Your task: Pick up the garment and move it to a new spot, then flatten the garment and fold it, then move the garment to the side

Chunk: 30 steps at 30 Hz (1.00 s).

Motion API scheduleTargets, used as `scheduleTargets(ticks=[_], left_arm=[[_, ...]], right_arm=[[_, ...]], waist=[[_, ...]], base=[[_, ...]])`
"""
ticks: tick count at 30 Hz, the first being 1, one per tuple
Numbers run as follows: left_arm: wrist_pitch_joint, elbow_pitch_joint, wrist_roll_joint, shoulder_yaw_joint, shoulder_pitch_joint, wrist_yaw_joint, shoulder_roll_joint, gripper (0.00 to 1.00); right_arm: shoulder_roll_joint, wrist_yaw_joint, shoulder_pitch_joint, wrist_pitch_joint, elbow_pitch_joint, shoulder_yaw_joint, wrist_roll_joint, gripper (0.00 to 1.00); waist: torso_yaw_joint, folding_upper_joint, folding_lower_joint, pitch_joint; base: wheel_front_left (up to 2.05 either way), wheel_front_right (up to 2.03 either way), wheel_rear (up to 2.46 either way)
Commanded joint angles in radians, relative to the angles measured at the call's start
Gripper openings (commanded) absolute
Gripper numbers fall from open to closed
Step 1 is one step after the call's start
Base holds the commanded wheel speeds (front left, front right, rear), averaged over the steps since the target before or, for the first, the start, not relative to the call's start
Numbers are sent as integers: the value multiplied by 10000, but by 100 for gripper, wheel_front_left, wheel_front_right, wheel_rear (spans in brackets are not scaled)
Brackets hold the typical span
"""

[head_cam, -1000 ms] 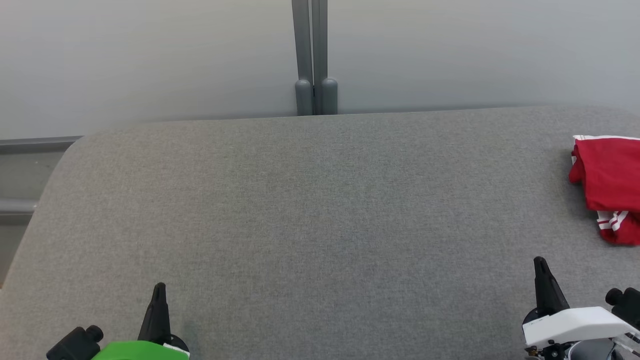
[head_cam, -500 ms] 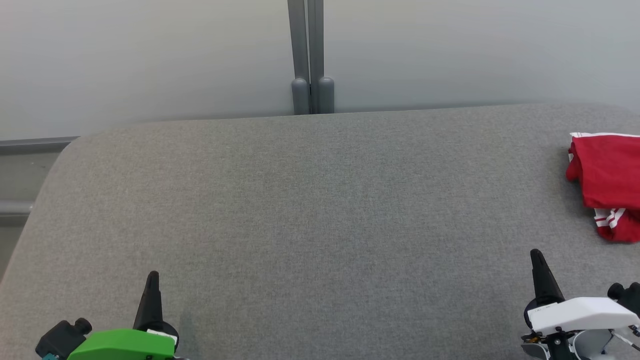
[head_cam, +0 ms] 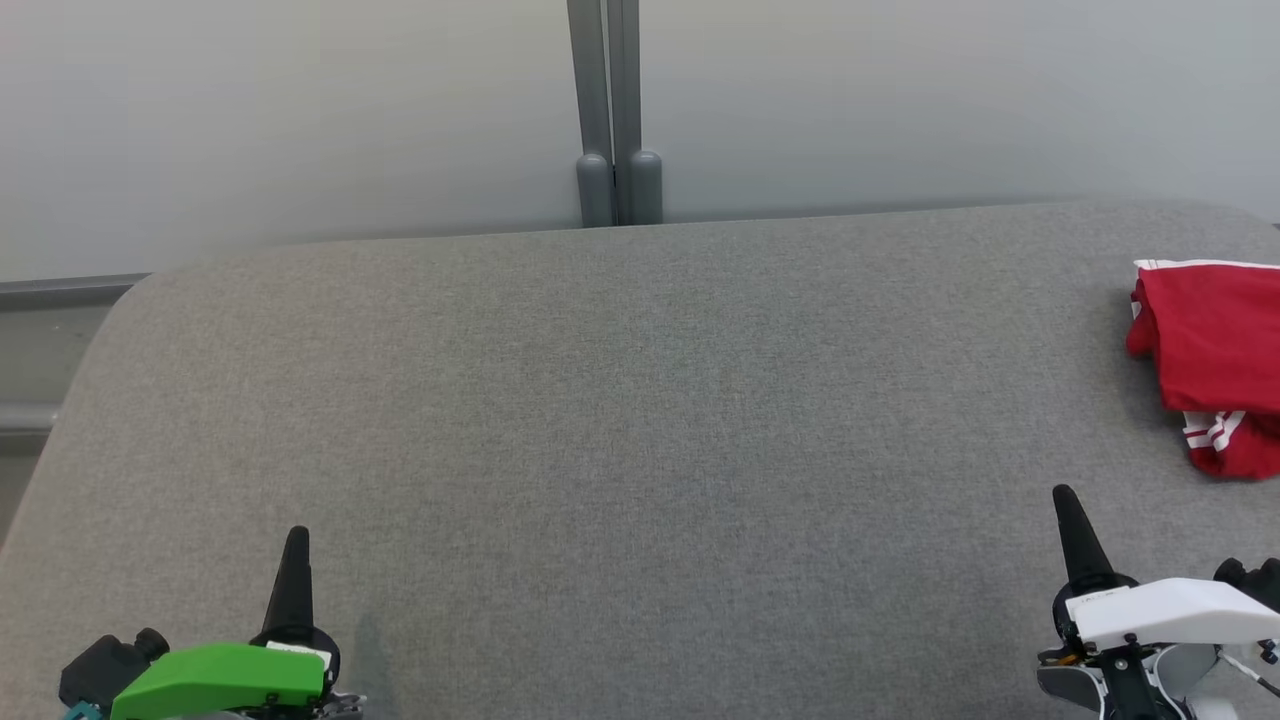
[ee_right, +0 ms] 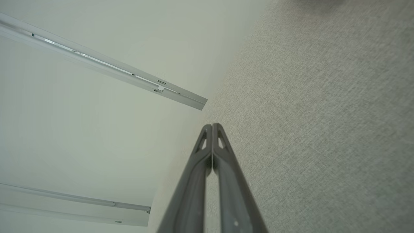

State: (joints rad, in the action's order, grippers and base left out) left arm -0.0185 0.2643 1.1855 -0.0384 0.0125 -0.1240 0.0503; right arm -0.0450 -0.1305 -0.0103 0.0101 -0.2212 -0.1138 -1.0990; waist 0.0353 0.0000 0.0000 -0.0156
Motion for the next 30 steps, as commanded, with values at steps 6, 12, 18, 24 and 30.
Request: scheduleTargets(ticks=[6, 12, 18, 24, 30], left_arm=[[191, -127, 673, -147, 368, -65, 88, 0], [351, -141, 1196, -223, 472, -72, 88, 0], [496, -155, 1680, -300, 550, -77, 88, 0], [626, -167, 2127, -373, 644, -83, 86, 0], [761, -176, 2530, -439, 726, -89, 86, 0]], right_arm=[[-68, -5, -320, -192, 14, -10, -800, 0], [-70, -5, -442, -347, -21, -10, -1410, 0], [-71, -5, -517, -477, -57, -10, -1969, 0], [-72, -5, -620, -611, -87, -10, -2504, 0], [-73, -5, -689, -737, -115, -10, -3013, 0]], waist=[[-38, 0, 0, 21], [-74, 0, 0, 40], [-110, 0, 0, 58], [-145, 0, 0, 77], [-180, 0, 0, 96]], base=[[0, 0, 0], [0, 0, 0], [0, 0, 0], [0, 0, 0], [0, 0, 0]])
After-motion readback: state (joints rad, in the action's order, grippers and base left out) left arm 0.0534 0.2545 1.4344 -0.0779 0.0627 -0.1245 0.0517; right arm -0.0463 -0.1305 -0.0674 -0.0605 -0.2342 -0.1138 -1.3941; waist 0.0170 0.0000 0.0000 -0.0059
